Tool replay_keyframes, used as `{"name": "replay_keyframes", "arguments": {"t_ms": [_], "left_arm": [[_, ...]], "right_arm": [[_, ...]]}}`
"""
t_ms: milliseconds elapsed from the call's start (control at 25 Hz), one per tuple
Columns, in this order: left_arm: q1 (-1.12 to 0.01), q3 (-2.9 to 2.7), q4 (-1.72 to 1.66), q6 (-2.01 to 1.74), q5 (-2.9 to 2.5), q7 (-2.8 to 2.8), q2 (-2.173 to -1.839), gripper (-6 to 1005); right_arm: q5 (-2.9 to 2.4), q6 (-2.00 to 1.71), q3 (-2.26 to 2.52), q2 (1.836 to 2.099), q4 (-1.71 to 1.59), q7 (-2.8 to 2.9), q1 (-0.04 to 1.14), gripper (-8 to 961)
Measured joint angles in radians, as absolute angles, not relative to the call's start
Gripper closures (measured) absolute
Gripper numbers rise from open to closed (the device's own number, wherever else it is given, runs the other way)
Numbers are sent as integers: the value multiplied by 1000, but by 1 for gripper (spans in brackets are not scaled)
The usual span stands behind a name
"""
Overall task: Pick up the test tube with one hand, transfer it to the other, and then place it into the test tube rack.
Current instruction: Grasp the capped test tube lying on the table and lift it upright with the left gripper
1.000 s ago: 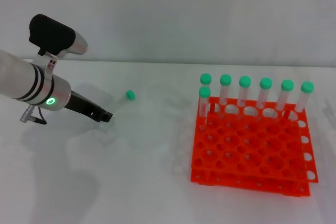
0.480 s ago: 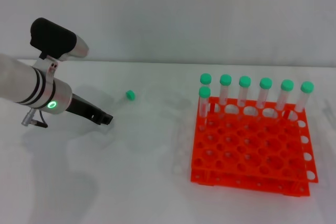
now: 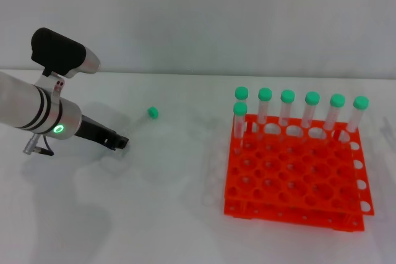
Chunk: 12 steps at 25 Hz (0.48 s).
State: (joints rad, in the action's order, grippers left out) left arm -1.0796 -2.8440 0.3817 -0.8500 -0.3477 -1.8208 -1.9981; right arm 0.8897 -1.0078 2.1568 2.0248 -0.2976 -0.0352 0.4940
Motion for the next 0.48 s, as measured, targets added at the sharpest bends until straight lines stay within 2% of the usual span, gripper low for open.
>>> {"name": "replay_keyframes", "arguments": {"t_ms": [200, 400, 480], "left_arm": [[-1079, -2844, 382, -843, -348, -1817, -1998, 686], [-1081, -2844, 382, -832, -349, -1810, -2003, 794], [-1084, -2844, 382, -825, -351, -1801, -2004, 796]], "right_arm": [[890, -1008, 2157, 2025, -298, -35, 494, 90], [890, -1008, 2157, 2025, -298, -35, 494, 91], [890, -1008, 2157, 2025, -298, -35, 494, 91]]}}
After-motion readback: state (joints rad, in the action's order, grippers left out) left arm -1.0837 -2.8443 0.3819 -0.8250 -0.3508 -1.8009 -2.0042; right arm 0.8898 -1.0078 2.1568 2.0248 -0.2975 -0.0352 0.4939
